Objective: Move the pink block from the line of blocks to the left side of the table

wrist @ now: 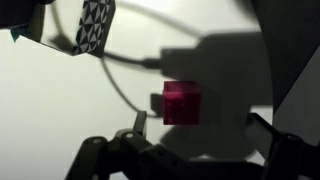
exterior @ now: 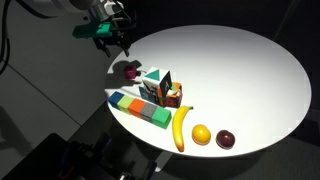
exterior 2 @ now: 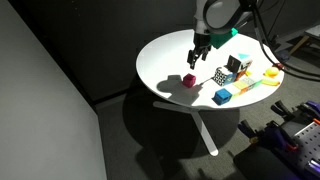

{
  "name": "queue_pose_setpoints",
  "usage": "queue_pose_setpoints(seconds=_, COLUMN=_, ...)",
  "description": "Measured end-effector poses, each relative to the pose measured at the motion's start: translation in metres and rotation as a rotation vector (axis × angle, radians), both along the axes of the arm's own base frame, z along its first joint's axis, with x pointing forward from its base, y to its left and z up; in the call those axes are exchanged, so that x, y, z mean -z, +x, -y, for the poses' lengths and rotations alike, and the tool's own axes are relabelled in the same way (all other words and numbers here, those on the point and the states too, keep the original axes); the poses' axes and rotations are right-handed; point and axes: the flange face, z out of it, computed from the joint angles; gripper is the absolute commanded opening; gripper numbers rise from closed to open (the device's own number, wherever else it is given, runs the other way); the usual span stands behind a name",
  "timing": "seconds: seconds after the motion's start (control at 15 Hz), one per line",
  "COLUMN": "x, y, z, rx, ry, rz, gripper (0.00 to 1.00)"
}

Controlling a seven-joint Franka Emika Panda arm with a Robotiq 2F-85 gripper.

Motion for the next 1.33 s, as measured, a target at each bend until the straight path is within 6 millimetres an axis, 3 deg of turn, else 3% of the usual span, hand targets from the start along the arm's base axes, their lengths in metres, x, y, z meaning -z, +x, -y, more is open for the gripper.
queue_pose_setpoints(seconds=0.73, x=-0.044, y=-0.051, z=0.002, rx=0.003, ry=0.011, rz=-0.096, gripper=1.00)
queue_pose_setpoints(seconds=1.33, x=-0.093, y=-0.075, z=0.010, rx=0.018, ry=-0.006, rz=-0.051, gripper=1.00)
